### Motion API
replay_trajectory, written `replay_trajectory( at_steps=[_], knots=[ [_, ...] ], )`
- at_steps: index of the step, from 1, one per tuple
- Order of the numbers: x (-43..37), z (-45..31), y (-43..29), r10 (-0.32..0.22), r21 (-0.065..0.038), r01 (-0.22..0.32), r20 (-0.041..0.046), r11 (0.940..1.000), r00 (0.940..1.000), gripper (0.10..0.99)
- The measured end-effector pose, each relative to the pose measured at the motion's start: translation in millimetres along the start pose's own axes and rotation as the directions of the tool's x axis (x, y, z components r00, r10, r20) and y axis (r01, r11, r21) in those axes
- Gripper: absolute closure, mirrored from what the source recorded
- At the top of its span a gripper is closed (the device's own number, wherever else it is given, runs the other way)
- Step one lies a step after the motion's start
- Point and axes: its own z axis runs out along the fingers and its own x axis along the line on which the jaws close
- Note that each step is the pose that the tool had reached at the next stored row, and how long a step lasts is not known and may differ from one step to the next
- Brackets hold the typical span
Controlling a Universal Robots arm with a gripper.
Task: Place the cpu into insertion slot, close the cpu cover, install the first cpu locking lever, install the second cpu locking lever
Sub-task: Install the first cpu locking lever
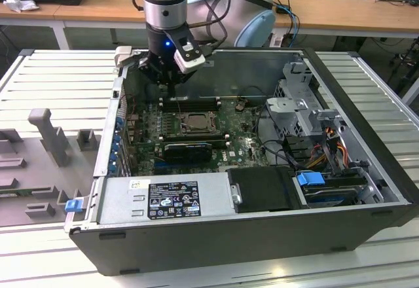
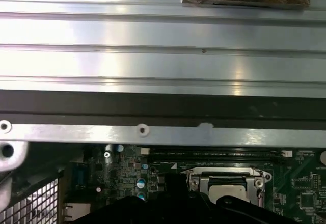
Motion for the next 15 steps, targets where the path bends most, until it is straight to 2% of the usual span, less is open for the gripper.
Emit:
replay_trajectory(
  at_steps=[3,7,8,9,10,15],
  knots=[
    [-13.1,0.3,-0.2,0.0,0.0,0.0,-0.001,1.0,1.0,0.98],
    [-37.8,1.3,-0.6,0.0,-0.001,0.0,-0.0016,1.0,1.0,0.98],
    [-40.1,1.6,-0.8,0.0,-0.013,0.0,-0.0015,0.9999,1.0,0.98],
    [-41.0,2.1,-0.8,0.001,-0.033,-0.001,-0.0013,0.9995,1.0,0.98],
    [-41.9,3.1,-0.9,0.001,-0.046,-0.001,-0.001,0.9989,1.0,0.98],
    [-44.4,14.9,-1.8,-0.009,-0.048,0.009,-0.0016,0.9988,1.0,0.98]
  ],
)
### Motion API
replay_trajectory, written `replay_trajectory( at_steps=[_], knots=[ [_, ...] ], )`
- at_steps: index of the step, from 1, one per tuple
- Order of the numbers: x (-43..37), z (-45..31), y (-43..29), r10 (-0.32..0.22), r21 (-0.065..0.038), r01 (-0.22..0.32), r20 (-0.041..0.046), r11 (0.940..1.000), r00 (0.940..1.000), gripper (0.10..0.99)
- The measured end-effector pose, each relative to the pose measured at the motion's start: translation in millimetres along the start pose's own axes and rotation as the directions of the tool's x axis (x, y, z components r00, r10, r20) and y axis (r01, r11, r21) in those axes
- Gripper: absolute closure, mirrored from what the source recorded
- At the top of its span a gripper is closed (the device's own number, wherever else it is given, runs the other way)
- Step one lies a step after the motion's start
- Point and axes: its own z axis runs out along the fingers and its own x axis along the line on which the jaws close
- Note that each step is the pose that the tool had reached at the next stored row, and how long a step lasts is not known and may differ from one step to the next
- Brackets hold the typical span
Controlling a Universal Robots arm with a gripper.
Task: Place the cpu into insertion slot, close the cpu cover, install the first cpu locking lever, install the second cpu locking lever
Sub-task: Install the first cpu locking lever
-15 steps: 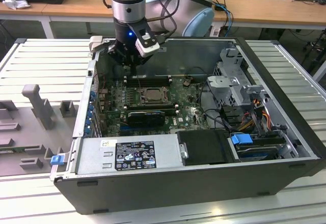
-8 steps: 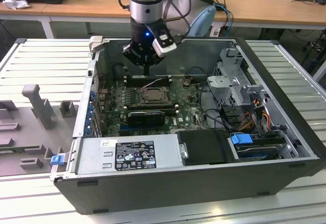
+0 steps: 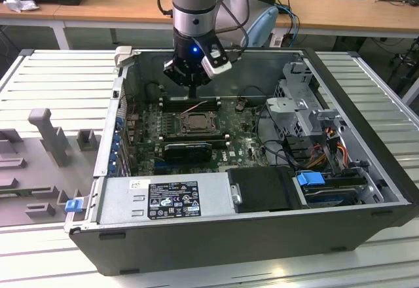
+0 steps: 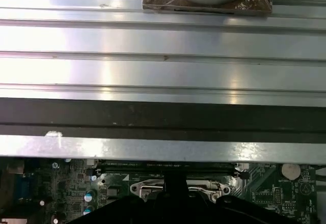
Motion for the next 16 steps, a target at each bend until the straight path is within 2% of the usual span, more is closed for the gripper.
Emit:
replay_trajectory(
  at_steps=[5,11,13,16],
  knots=[
    [-8.1,11.2,-1.1,-0.011,0.0,0.011,-0.0008,0.9999,0.9999,0.98],
    [-14.0,18.8,-1.0,-0.017,0.0,0.017,-0.0012,0.9999,0.9999,0.98],
    [-20.1,23.4,-0.9,-0.021,0.0,0.021,-0.0015,0.9998,0.9998,0.98],
    [-21.3,24.5,-1.1,-0.021,0.0,0.021,-0.0015,0.9998,0.9998,0.98]
  ],
)
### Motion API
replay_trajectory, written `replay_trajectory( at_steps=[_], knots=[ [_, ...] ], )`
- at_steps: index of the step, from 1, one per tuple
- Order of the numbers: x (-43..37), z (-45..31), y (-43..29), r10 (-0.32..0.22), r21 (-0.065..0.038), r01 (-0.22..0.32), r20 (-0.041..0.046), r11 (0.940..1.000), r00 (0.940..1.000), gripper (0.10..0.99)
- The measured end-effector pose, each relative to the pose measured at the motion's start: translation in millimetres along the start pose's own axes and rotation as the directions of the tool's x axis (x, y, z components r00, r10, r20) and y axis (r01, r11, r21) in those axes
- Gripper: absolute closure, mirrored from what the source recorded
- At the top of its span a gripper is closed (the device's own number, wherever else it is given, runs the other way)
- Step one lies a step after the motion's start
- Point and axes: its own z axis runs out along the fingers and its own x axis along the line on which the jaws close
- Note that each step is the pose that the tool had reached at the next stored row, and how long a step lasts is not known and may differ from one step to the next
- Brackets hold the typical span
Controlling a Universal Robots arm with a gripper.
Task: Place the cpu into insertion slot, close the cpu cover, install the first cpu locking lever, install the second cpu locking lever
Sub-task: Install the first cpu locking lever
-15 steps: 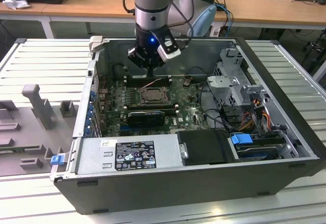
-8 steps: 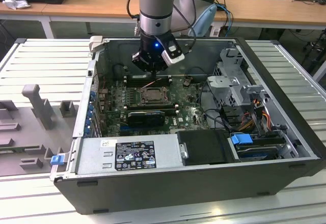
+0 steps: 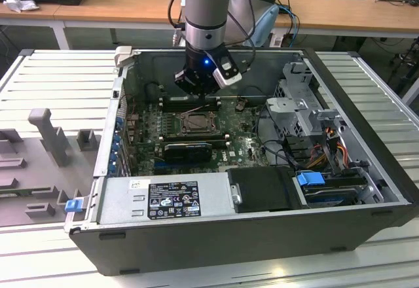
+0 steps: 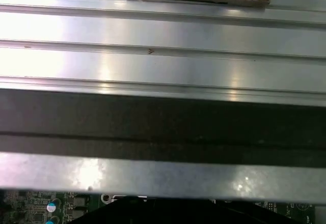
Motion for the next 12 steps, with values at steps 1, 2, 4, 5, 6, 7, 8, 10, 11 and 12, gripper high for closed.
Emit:
replay_trajectory(
  at_steps=[1,2,4,5,6,7,8,10,11,12],
  knots=[
    [-0.2,0.1,0.0,0.0,0.0,0.0,-0.0001,1.0,1.0,0.98],
    [-0.3,0.2,0.0,-0.001,0.0,0.001,0.0,1.0,1.0,0.98],
    [-1.4,0.7,-0.1,-0.006,0.0,0.006,-0.0005,1.0,1.0,0.98],
    [-2.1,1.2,-0.1,-0.008,-0.001,0.008,-0.0005,1.0,1.0,0.98],
    [-2.2,1.7,-0.2,-0.009,-0.001,0.009,-0.0007,1.0,1.0,0.98],
    [-2.2,2.5,-0.3,-0.009,0.0,0.009,-0.0008,1.0,1.0,0.98],
    [-2.2,2.8,-0.4,-0.01,0.0,0.01,-0.0009,1.0,1.0,0.98],
    [-2.2,3.0,-0.4,-0.01,0.0,0.01,-0.0011,1.0,1.0,0.98],
    [-2.2,3.3,-0.4,-0.01,0.0,0.01,-0.0009,0.9999,0.9999,0.98],
    [-2.2,3.5,-0.5,-0.01,0.0,0.01,-0.0009,1.0,1.0,0.98]
  ],
)
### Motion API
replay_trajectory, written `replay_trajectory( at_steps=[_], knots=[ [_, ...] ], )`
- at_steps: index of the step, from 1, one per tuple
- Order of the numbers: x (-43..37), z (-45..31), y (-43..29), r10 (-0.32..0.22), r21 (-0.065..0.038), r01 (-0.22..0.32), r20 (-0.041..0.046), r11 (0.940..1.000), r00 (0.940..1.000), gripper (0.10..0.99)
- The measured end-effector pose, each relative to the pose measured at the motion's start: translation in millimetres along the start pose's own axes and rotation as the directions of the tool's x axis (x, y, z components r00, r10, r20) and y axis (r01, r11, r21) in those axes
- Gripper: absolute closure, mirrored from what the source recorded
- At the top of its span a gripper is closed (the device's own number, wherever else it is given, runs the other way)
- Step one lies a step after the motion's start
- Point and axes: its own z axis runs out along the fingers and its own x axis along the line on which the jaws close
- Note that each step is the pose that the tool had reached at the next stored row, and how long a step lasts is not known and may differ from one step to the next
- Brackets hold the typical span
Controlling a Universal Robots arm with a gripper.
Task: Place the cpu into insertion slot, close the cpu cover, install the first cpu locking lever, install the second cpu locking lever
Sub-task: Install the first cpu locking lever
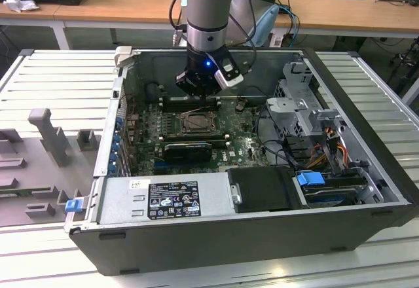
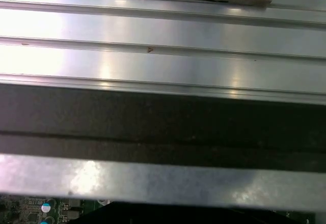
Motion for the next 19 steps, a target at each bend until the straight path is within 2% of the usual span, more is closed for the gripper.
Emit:
replay_trajectory(
  at_steps=[6,10,15,19],
  knots=[
    [0.0,0.2,0.0,0.0,0.0,0.0,0.0,1.0,1.0,0.98],
    [0.1,3.0,-0.3,0.0,0.003,0.0,-0.0002,1.0,1.0,0.98],
    [-1.7,6.3,-0.8,0.0,0.02,0.0,-0.0011,0.9998,1.0,0.98],
    [-2.4,6.8,0.1,0.0,0.021,0.001,-0.0011,0.9998,1.0,0.98]
  ],
)
